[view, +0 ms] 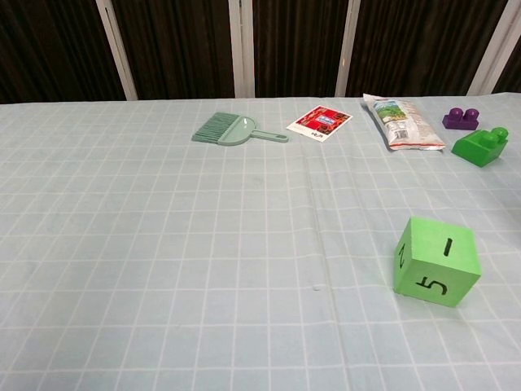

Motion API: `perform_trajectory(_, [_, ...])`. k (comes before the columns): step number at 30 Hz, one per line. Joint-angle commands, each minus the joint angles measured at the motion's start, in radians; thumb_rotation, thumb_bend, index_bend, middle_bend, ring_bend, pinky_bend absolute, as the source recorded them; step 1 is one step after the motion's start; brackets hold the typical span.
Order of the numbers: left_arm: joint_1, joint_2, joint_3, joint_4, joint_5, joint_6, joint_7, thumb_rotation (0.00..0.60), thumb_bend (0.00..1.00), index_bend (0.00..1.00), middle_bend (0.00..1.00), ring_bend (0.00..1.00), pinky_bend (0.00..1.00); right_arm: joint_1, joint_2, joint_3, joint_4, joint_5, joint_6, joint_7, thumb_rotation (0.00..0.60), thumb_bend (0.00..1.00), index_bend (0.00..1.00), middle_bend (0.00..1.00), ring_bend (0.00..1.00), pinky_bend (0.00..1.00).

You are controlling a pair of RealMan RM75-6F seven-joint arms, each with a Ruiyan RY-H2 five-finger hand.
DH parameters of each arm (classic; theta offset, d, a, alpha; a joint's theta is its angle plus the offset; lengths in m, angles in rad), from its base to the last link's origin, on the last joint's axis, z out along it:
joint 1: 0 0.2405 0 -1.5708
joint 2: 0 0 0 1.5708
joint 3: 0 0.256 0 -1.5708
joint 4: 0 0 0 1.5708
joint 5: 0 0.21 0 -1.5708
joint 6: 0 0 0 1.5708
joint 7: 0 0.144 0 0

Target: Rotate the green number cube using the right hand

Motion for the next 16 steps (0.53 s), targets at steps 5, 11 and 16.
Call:
perform_trajectory(5, [0.002,0.002,0.004,-0.001,0.005,0.001,0.000,0.600,0.34,0.11,0.03,0.00,0.17,-0.183,-0.088,-0.049,0.143,-0.189,0.087,-0.033,0.600,0.24,0.06,0.06,0.03,0.00])
perform_trajectory(11, [0.004,0.003,0.004,0.005,0.023,0.014,-0.016,0.600,0.34,0.11,0.03,0.00,0.17,-0.210,-0.061,-0.020,0.131,-0.245,0.036,-0.042,0.600,0.24,0.06,0.06,0.02,0.00])
perform_trajectory(16, [0.001,-0.003,0.006,0.016,0.032,0.014,-0.015,0.600,0.34,0.11,0.03,0.00,0.17,-0.241,-0.052,0.016,0.133,-0.277,0.018,-0.044,0.600,0.23,0.06,0.06,0.02,0.00])
